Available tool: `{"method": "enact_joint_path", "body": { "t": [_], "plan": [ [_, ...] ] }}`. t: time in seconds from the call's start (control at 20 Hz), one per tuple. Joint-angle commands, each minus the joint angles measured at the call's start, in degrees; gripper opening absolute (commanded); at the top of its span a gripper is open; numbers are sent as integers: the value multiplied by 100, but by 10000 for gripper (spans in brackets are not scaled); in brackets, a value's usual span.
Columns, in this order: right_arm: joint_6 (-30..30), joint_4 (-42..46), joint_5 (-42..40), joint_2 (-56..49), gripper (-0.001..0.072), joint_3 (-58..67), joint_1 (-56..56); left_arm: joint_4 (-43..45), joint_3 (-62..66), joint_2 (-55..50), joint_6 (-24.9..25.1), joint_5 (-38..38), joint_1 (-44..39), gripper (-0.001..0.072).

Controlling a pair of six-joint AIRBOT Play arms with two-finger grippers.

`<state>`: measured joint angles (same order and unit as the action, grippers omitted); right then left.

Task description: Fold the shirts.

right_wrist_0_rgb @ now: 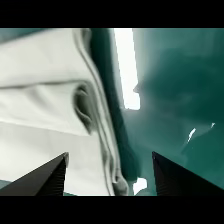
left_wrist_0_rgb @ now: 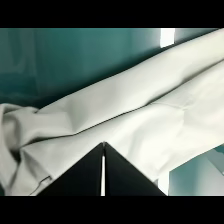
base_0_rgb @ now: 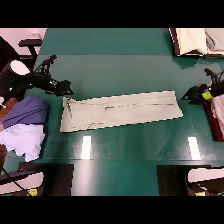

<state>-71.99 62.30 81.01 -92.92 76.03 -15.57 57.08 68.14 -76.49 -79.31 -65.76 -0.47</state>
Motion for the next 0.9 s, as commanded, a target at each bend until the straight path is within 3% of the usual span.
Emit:
{"method": "enact_joint_path", "body": {
  "t": [0.0,0.25,0.3,0.35,0.5,0.7,0.85],
  "plan": [
    [568,-498,-153,-28,593,-625,-236,-350,48,-4,22,229,-229,38],
    [662,-1121,-195,-481,551,-621,186,-348,48,-22,-57,951,-1156,30],
    [662,-1187,-203,-581,491,-529,323,-350,48,-44,-146,1056,-1316,30],
    [662,-1163,-195,-649,341,-424,459,-348,48,-76,-179,1134,-1471,30],
    [664,-1161,-192,-570,19,-140,708,-350,50,-304,-306,1436,-1945,29],
    [431,-1191,-44,74,18,428,730,-509,160,-955,-339,1801,-2553,29],
    [278,-1825,140,715,18,813,866,-643,568,-1628,-330,1971,-2927,29]
  ]
}}
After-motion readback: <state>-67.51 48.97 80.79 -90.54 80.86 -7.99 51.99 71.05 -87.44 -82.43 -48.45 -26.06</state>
